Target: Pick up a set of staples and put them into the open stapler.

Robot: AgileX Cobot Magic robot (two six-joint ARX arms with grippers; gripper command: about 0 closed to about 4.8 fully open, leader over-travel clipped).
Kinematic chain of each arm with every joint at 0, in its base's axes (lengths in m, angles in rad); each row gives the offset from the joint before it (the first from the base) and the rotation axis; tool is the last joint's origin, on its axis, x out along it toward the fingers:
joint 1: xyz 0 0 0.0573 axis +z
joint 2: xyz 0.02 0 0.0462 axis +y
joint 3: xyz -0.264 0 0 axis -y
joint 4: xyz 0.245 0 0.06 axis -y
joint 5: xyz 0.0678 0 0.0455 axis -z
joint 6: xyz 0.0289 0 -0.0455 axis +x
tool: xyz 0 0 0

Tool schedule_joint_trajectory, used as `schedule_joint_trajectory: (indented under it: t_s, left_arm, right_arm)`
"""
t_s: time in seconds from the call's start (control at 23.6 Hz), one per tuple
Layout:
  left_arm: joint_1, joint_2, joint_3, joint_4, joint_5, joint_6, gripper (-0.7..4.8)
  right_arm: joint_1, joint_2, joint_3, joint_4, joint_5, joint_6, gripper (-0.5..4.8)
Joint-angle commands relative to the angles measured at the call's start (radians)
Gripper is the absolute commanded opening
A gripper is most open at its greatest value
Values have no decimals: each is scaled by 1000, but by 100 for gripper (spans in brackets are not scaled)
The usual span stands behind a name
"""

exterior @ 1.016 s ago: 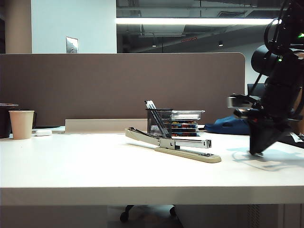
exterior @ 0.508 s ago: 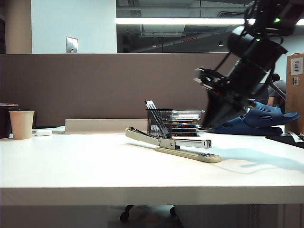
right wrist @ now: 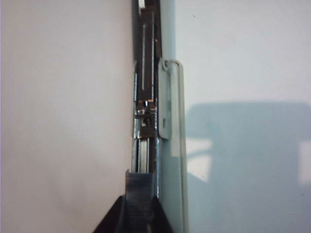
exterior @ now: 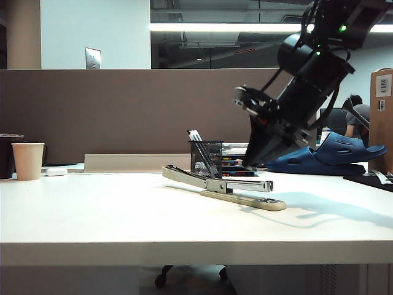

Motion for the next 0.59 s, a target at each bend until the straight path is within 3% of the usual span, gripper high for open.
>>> schedule_joint_trajectory:
  t_s: [0.04, 0.59]
  left_arm:
    - [2, 1, 2, 13, 3, 3, -6]
    - [2, 1, 2, 13, 3, 3, -6]
  right_arm:
    - [5, 19, 3, 9, -6, 1, 49]
    - [7, 43, 3, 2, -5, 1, 54]
